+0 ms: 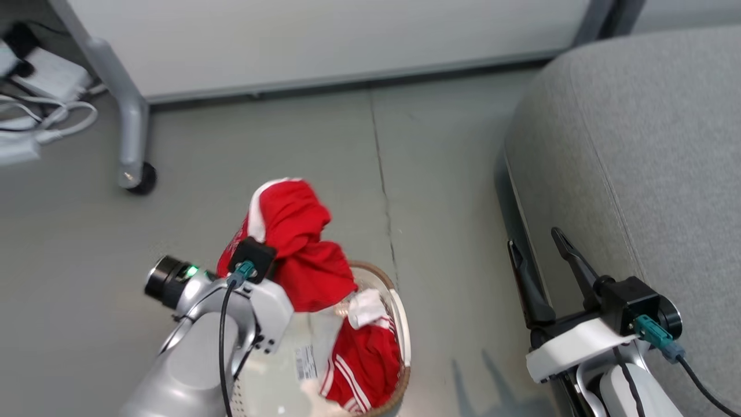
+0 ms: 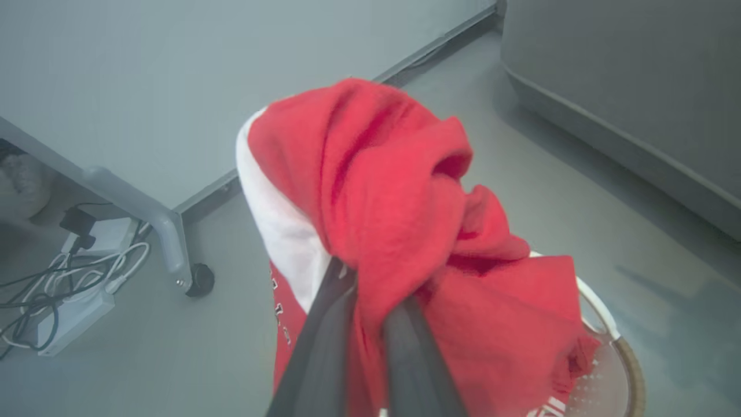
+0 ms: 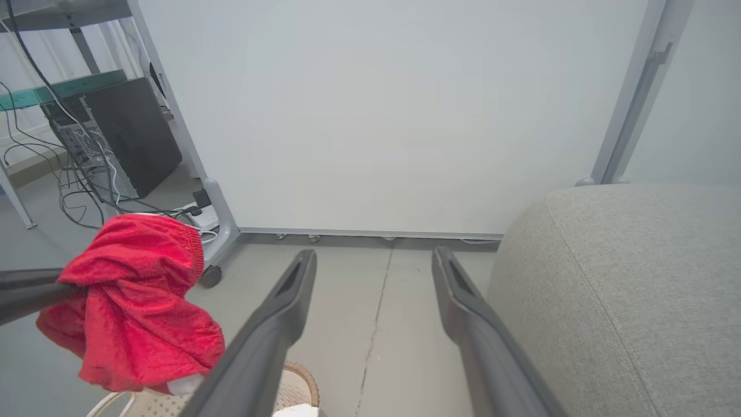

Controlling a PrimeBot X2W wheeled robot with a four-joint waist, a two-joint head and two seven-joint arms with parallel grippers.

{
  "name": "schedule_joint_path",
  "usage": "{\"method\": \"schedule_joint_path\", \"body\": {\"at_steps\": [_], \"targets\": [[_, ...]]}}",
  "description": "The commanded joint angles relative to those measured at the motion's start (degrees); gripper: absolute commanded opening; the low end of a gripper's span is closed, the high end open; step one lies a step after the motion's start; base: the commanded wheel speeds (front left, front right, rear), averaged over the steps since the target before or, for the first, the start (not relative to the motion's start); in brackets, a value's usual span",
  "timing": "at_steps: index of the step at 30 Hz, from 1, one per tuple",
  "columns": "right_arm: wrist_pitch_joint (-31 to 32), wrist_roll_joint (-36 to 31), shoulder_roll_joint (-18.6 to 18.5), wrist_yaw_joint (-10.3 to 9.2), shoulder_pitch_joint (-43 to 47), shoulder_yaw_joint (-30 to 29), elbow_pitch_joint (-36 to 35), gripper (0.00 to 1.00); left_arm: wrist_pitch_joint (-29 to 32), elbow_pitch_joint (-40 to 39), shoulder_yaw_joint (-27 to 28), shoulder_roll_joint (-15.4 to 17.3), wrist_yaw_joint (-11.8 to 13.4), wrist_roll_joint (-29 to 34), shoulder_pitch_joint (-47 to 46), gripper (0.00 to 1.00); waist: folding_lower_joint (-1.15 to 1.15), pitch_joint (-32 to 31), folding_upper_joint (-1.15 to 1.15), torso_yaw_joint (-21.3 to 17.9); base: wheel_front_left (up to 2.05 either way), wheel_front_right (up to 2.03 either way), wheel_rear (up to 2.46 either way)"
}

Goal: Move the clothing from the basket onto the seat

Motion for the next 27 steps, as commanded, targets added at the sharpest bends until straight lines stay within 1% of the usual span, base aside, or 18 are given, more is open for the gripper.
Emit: {"method": "schedule_joint_path", "body": {"at_steps": [1, 5, 9, 15, 19, 22, 25, 27], "targets": [[-0.3, 0.5, -0.6, 0.01, 1.0, 0.1, 0.1, 1.0, -0.3, -3.5, 0.8, 0.0, 0.2, -0.9, 1.5, 0.0, 0.0, -4.6, 0.0, 2.8, 0.0, 0.0, 0.0], [-0.3, 0.9, -0.6, 0.01, 2.1, 0.6, 0.0, 1.0, -0.3, -12.8, 5.2, 0.2, -0.1, -4.6, 4.3, 0.0, 0.0, -6.9, 0.0, 3.1, 0.0, 0.0, 0.0], [-0.3, 1.7, -0.3, 0.01, 3.3, 0.9, -0.1, 1.0, -0.3, -23.1, 9.8, 0.0, 0.2, -6.8, 6.5, 0.0, 0.0, -8.5, 0.0, 3.3, 0.0, 0.0, 0.0], [-0.2, 2.3, -0.3, 0.01, 4.2, 1.7, 0.4, 1.0, -0.3, -38.3, 15.1, -0.3, -1.7, -8.5, 9.4, 0.0, 0.0, -10.5, 0.0, 2.8, 0.0, 0.0, 0.0], [-0.3, 2.5, -0.2, 0.01, 4.2, 1.9, 0.3, 1.0, -0.3, -48.3, 17.2, -0.5, -2.1, -9.2, 11.3, 0.0, 0.0, -11.0, 0.0, 2.4, 0.0, 0.0, 0.0], [-0.3, 2.6, -0.3, 0.01, 4.2, 2.1, 0.2, 1.0, -0.3, -55.9, 17.2, -0.6, -2.3, -11.6, 12.6, 0.0, 0.0, -11.1, 0.0, 1.9, 0.0, 0.0, 0.0], [-0.3, 2.7, -0.7, 0.01, 4.1, 2.3, 0.1, 1.0, -0.3, -62.9, 17.1, -0.6, -1.2, -14.9, 14.2, 0.0, 0.0, -11.0, 0.0, 1.4, 0.0, 0.0, 0.0], [-0.3, 2.7, -0.6, 0.01, 4.1, 2.2, 0.0, 1.0, -0.3, -65.9, 16.1, -0.6, -1.0, -15.6, 15.2, 0.0, 0.0, -11.0, 0.0, 1.2, 0.0, 0.0, 0.0]]}}
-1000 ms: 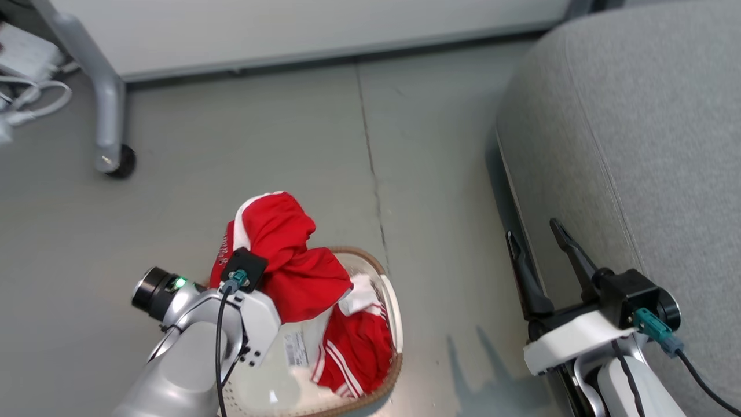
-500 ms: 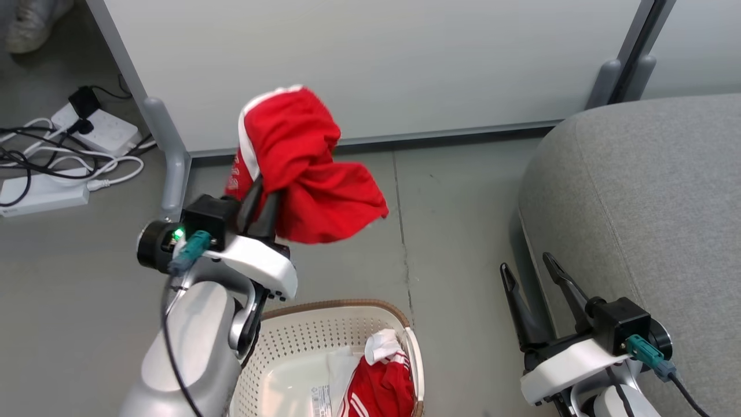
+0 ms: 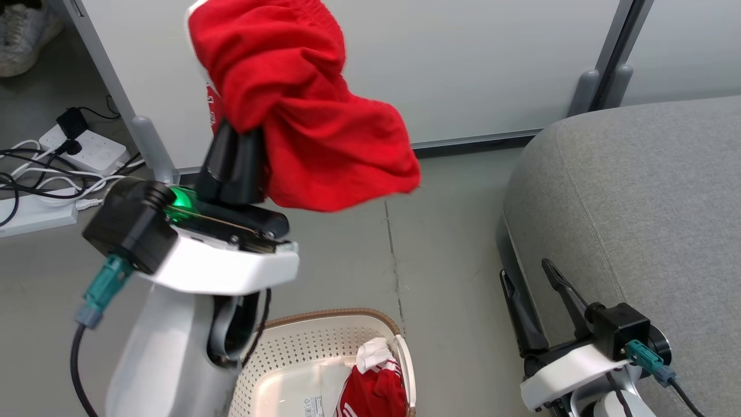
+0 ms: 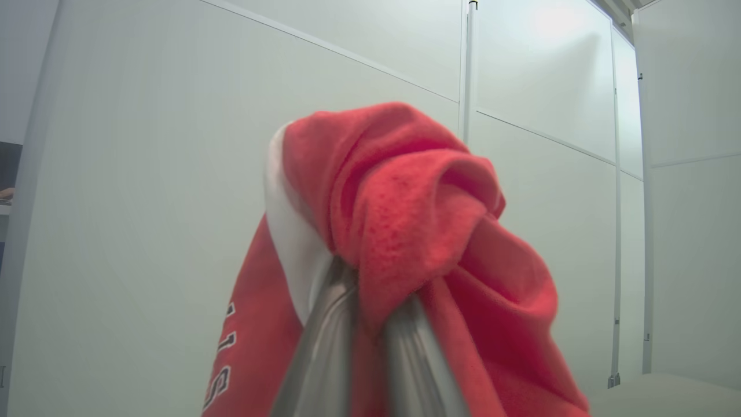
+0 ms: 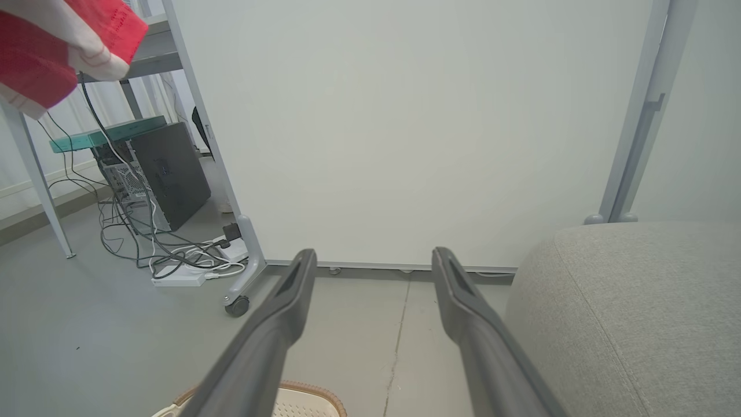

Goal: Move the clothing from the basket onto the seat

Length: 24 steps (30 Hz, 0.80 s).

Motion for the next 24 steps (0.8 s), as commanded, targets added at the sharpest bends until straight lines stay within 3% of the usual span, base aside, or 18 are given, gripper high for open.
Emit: {"method": "schedule_joint_path", "body": {"at_steps": [1, 15, 24], "targets": [[-0.3, 0.0, -0.4, 0.01, 0.1, 0.0, -0.2, 1.0, -0.2, -1.9, -1.3, 0.1, 0.0, -0.4, 1.5, 0.0, 0.0, 0.1, 0.0, -0.2, 0.0, 0.0, 0.0], [-0.3, 0.1, 0.0, 0.01, 0.2, 0.0, -0.2, 1.0, -0.2, 0.3, -11.6, 0.1, -2.7, -1.1, 4.5, 0.0, 0.0, -0.1, 0.0, -1.2, 0.0, 0.0, 0.0], [-0.3, 0.1, -0.5, 0.01, 0.2, 0.1, 0.3, 1.0, -0.2, 1.7, -12.7, 0.1, -2.9, -0.3, 4.8, 0.0, 0.0, -0.5, 0.0, -1.6, 0.0, 0.0, 0.0]]}}
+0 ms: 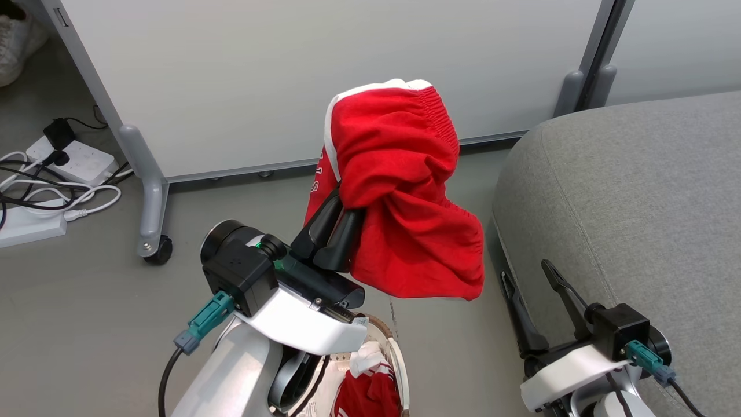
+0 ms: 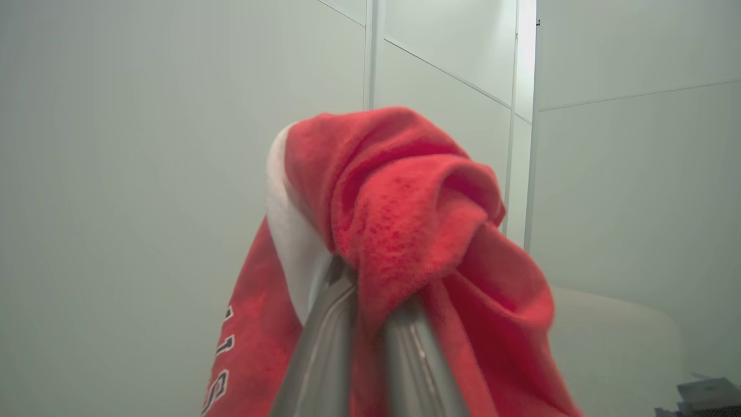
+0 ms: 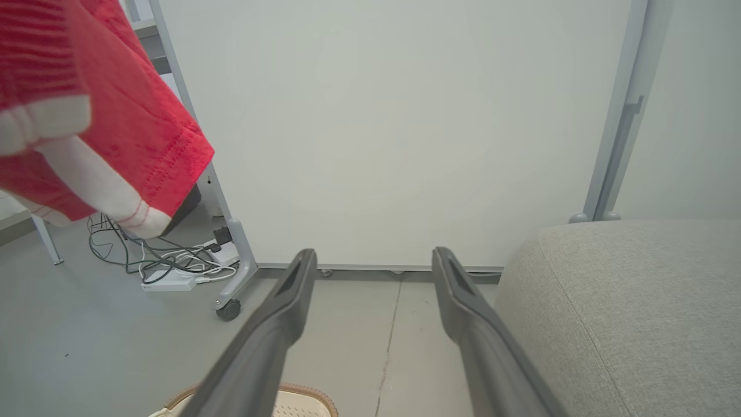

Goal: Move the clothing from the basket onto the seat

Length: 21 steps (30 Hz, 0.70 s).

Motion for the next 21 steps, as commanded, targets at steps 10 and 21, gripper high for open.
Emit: {"method": "schedule_joint_path", "body": {"at_steps": [10, 21], "targets": [[-0.3, -0.5, -0.5, 0.01, 0.7, 0.0, 0.0, 1.0, -0.2, 1.1, 0.7, 0.2, -0.4, 1.0, 1.2, 0.0, 0.0, -0.5, 0.0, -0.3, 0.0, 0.0, 0.0], [-0.2, -3.9, -5.0, 0.01, 1.6, 1.9, -6.9, 1.0, -0.2, 2.5, 1.2, 0.2, -0.8, 3.2, 1.0, 0.0, 0.0, 0.4, 0.0, -0.8, 0.0, 0.0, 0.0]]}}
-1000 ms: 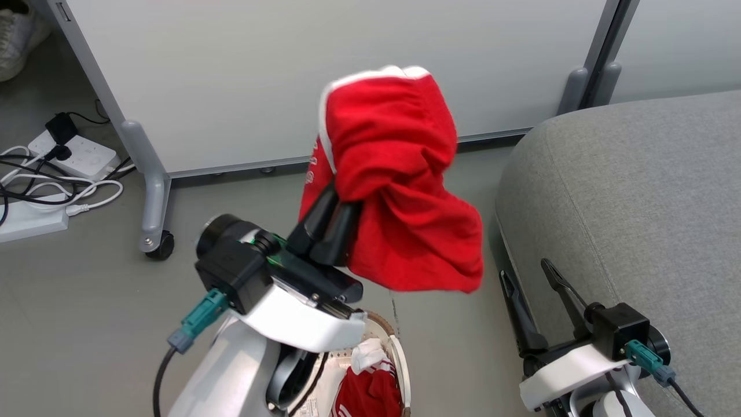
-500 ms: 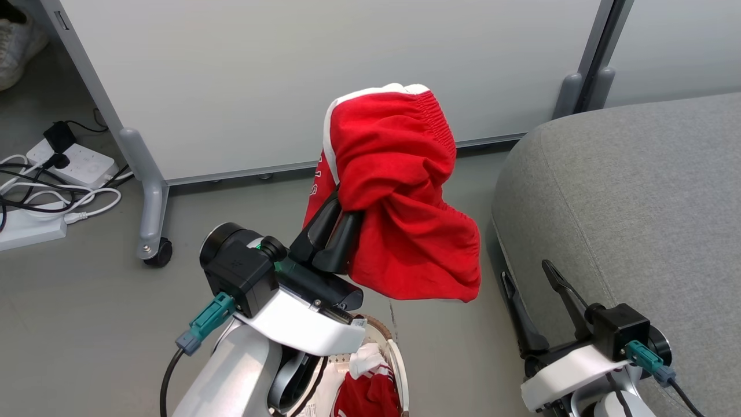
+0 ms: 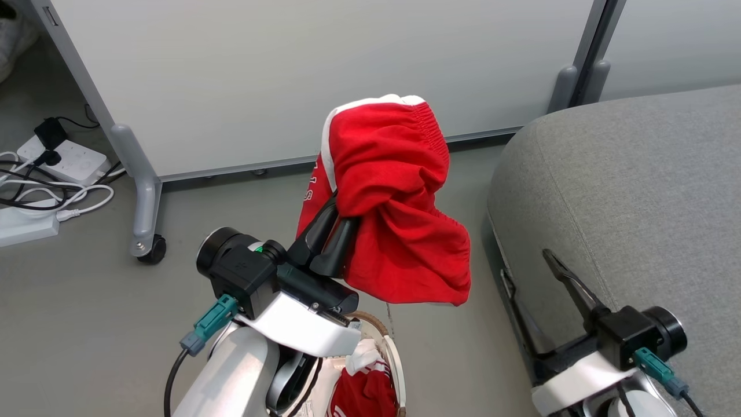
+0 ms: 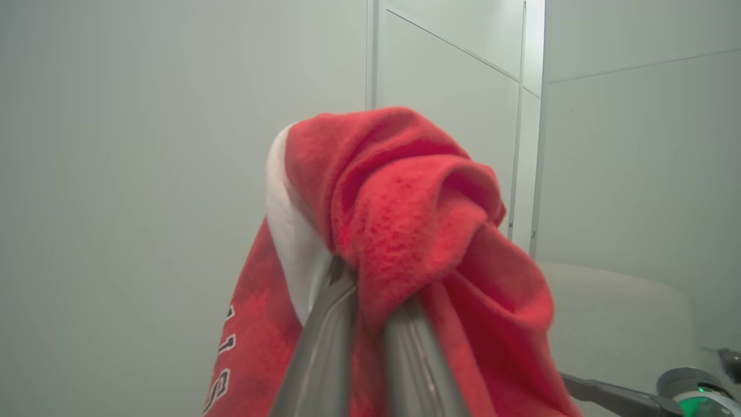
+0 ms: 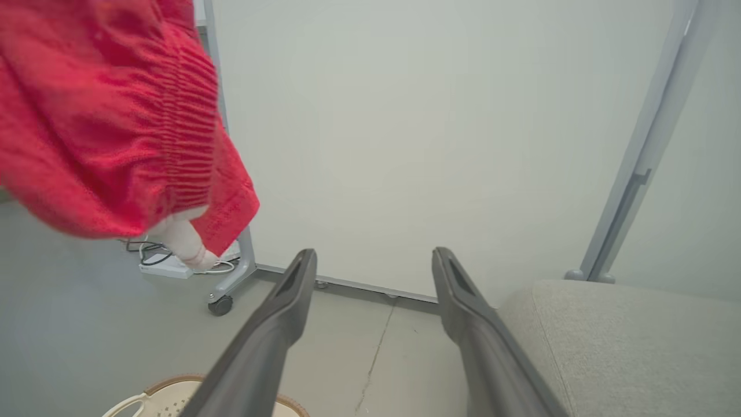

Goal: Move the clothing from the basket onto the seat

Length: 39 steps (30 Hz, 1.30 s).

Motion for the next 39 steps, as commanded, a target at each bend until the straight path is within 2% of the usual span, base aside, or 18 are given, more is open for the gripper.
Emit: {"method": "schedule_joint_path", "body": {"at_steps": [1, 8, 18, 25, 37, 39], "targets": [[-0.2, 0.2, -1.4, 0.0, 0.4, 1.0, -1.7, 1.0, -0.2, -0.2, 0.4, 0.2, -0.2, 0.4, 0.2, 0.0, 0.0, 0.2, 0.0, -0.1, 0.0, 0.0, 0.0], [-0.2, 1.4, -4.5, 0.01, 0.9, 3.3, -10.7, 1.0, -0.2, -1.0, 1.0, 0.2, -0.4, 0.5, 0.1, 0.0, 0.0, 0.8, 0.0, -0.5, 0.0, 0.0, 0.0], [-0.2, 8.0, -9.2, 0.01, -0.9, 13.3, -19.2, 1.0, -0.2, -0.4, 0.8, 0.2, -0.6, 0.3, -0.2, 0.0, 0.0, 1.6, 0.0, -0.1, 0.0, 0.0, 0.0], [-0.2, 12.8, -9.4, 0.01, -3.2, 15.2, -18.3, 1.0, -0.2, -0.3, -3.6, 0.2, -1.1, -1.4, -0.9, 0.0, 0.0, 2.0, 0.0, 1.4, 0.0, 0.0, 0.0], [-0.2, 13.2, -10.5, 0.01, -5.5, 17.5, -12.4, 1.0, -0.2, 0.8, -13.9, 0.2, -1.2, -3.5, -1.5, 0.0, 0.0, 2.0, 0.0, 4.4, 0.0, 0.0, 0.0], [-0.2, 12.7, -10.6, 0.01, -6.2, 17.7, -11.8, 1.0, -0.2, 1.6, -14.7, 0.2, -0.6, -3.4, -1.6, 0.0, 0.0, 2.0, 0.0, 4.7, 0.0, 0.0, 0.0]]}}
